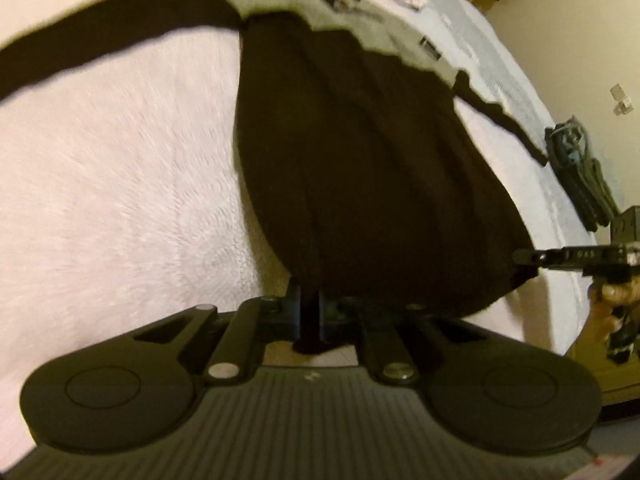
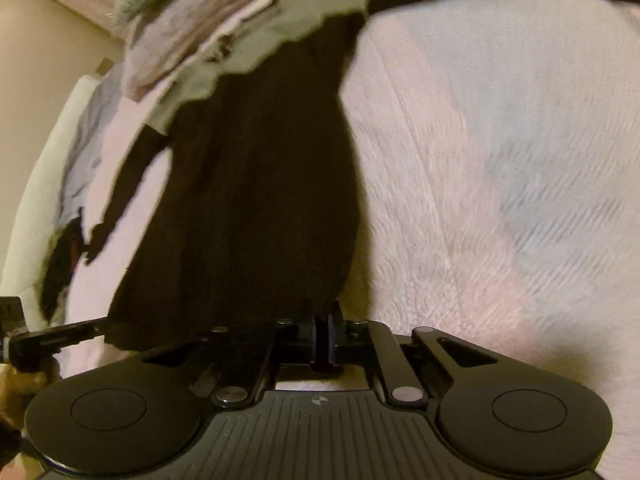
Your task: Fold large clothes
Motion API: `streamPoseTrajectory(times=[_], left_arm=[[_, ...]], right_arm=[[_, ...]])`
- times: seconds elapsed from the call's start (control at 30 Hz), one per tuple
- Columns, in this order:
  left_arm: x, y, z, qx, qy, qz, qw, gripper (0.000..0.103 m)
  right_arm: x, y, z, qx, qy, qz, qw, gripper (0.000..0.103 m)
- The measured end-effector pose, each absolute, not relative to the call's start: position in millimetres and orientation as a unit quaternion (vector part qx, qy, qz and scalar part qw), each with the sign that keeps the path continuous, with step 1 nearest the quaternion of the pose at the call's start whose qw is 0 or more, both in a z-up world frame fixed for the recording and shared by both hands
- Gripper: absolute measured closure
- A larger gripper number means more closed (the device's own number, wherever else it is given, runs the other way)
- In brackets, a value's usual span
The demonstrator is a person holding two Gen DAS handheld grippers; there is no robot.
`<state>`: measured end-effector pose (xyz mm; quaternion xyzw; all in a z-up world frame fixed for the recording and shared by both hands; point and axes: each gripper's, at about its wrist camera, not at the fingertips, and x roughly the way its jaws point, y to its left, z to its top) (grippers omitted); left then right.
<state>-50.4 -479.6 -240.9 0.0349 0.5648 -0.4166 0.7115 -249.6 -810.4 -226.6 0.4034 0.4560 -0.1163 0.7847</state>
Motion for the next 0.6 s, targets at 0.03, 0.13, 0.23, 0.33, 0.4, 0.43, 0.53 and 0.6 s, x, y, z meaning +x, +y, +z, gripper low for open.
streamPoseTrajectory(times=[0.03, 0.13, 0.23, 0.33, 0.4, 0.43, 0.53, 0.6], left_arm=[[-54.4, -473.9, -227.6, 0.034, 0.565, -0.415, 0.712, 0.099], [-74.6, -462.0, -197.8, 0.042, 0.569, -0.420, 0.706, 0.100], [-100.6, -460.5, -193.3, 0.048, 0.580, -0.427, 0.693, 0.100], [-114.7, -462.1, -219.4, 0.039, 0.599, -0.413, 0.685, 0.100], [-121.4, -463.2, -240.3, 0.048, 0.612, -0.405, 0.678, 0.101], [-124.6, -463.2, -250.7, 0.051, 0.617, -0.401, 0.676, 0.101], [-126.7, -461.9, -270.3, 0.049, 0.628, -0.383, 0.676, 0.100], [-125.9, -464.0, -270.9, 0.047, 0.635, -0.375, 0.674, 0.100]], right_arm=[[-253.4, -813.7, -212.7, 0.396, 0.461, -0.118, 0.786, 0.103], [-276.1, -822.0, -163.6, 0.347, 0.482, -0.114, 0.796, 0.103], [-299.9, -824.0, -153.9, 0.336, 0.501, -0.117, 0.789, 0.103], [-309.3, -818.8, -179.4, 0.333, 0.522, -0.125, 0.776, 0.103], [-313.0, -813.3, -204.3, 0.333, 0.535, -0.126, 0.766, 0.103], [-313.6, -809.5, -214.6, 0.328, 0.541, -0.124, 0.764, 0.103], [-316.4, -808.2, -233.8, 0.334, 0.543, -0.125, 0.760, 0.103], [-312.0, -810.1, -234.0, 0.319, 0.541, -0.126, 0.768, 0.103]])
